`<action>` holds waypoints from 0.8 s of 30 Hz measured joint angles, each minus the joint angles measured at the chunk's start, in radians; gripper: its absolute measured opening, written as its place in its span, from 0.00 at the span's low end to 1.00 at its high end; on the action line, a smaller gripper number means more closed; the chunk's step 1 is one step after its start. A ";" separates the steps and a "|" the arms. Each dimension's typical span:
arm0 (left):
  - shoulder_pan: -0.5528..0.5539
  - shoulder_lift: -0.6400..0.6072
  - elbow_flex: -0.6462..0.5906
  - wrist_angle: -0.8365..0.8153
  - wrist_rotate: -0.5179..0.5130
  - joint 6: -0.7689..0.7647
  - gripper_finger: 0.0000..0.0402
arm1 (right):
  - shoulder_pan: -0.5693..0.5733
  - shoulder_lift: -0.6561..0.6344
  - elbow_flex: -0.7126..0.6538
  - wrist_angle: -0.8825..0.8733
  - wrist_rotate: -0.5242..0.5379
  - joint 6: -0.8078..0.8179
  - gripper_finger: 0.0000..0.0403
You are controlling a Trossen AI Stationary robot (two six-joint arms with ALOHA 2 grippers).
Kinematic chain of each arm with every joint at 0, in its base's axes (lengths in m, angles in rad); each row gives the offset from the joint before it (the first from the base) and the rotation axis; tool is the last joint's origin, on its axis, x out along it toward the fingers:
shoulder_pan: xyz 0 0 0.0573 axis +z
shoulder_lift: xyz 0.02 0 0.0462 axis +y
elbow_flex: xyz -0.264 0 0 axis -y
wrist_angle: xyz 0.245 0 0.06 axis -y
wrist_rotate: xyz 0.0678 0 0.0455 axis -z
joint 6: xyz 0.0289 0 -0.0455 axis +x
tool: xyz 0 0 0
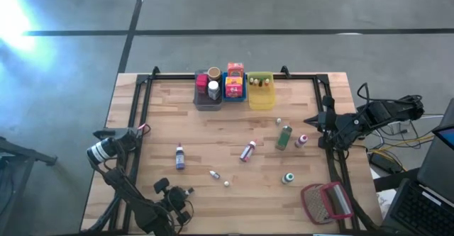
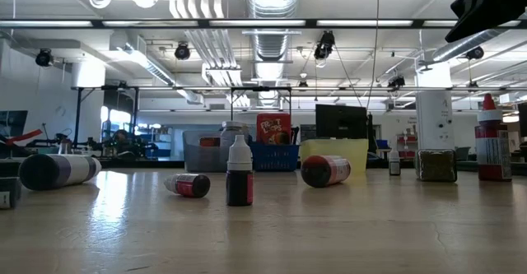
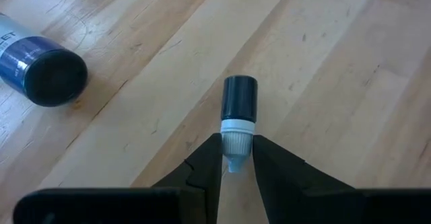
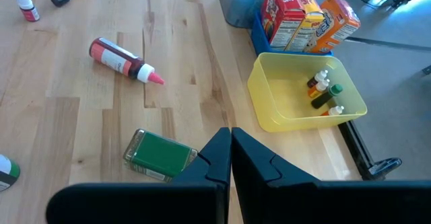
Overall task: Pick & Place Kitchen Items
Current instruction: Move the black food coloring bottle to the center of the table
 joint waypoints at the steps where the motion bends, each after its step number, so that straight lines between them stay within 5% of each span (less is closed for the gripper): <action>1: 0.000 0.000 -0.001 0.001 0.000 0.001 0.22 | 0.000 0.000 0.000 0.000 0.000 0.000 0.02; 24: 0.000 -0.003 -0.061 0.071 -0.018 -0.001 0.22 | 0.000 0.000 0.000 0.000 0.000 0.000 0.02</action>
